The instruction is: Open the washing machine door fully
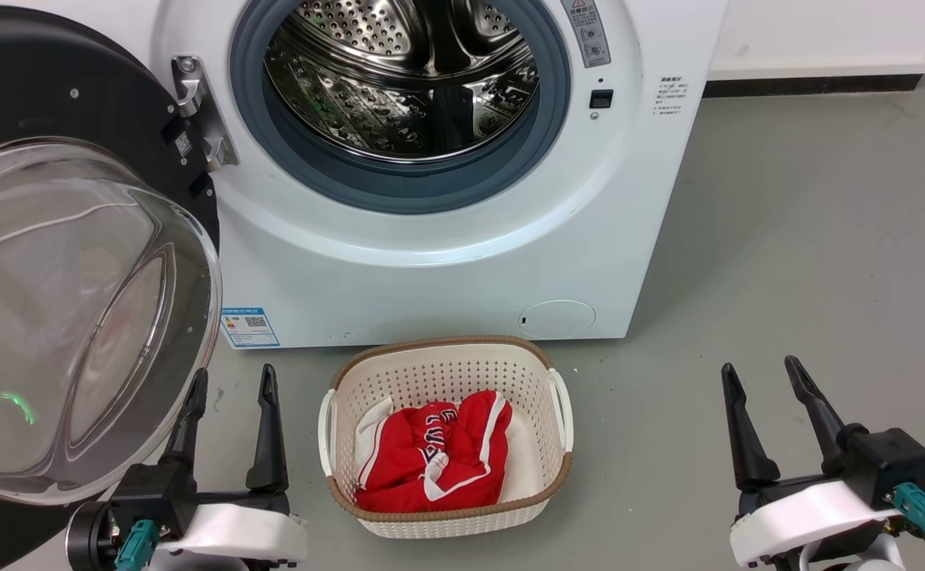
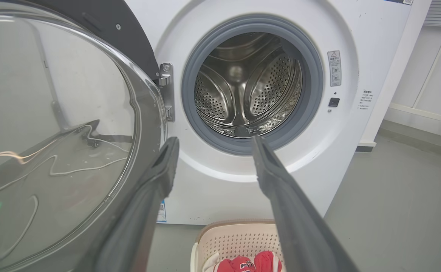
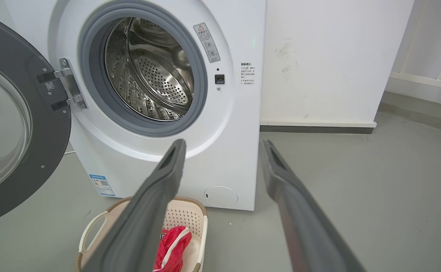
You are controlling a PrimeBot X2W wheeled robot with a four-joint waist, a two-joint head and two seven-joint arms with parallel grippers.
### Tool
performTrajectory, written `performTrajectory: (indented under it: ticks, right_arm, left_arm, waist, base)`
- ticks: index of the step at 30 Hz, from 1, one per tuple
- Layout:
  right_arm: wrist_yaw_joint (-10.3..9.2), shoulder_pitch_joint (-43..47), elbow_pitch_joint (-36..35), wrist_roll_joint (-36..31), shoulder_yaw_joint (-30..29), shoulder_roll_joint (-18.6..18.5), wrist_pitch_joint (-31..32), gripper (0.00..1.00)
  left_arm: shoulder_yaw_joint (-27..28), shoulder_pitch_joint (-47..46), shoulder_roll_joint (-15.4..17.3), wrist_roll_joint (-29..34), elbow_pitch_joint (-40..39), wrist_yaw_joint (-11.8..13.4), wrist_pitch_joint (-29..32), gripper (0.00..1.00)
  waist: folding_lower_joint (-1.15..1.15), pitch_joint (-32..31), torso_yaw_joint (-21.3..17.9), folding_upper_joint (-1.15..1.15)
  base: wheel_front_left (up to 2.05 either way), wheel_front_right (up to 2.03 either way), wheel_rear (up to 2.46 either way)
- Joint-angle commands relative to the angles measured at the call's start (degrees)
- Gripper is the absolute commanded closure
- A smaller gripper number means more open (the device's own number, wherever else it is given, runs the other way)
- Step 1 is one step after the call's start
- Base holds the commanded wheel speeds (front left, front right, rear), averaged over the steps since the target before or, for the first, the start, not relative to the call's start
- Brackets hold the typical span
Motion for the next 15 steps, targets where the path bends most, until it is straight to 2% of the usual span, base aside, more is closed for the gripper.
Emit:
performTrajectory:
  ticks: [1, 14, 15]
  right_arm:
    - [-0.03, -0.10, -0.20, 0.16, -0.03, 0.07, -0.23, 0.00]
    - [-0.03, 0.32, 0.35, 0.75, 0.19, 0.08, 0.06, 0.00]
    - [-0.01, 0.02, 0.28, 0.46, 0.14, 0.00, 0.09, 1.00]
  left_arm:
    - [0.25, -0.53, -0.20, 0.36, 0.12, -0.09, -0.14, 0.00]
    - [0.53, 0.85, -0.76, 1.67, 0.57, -0.35, -0.14, 0.00]
    - [0.48, 0.36, -0.74, 1.38, 0.58, -0.31, 0.00, 1.00]
  waist:
    - [0.00, 0.04, 0.07, 0.00]
    - [0.00, -0.59, 1.04, 0.00]
    - [0.00, -0.60, 1.04, 0.00]
  base:
    - [0.00, 0.00, 0.00]
    - [0.00, 0.00, 0.00]
    - [0.00, 0.00, 0.00]
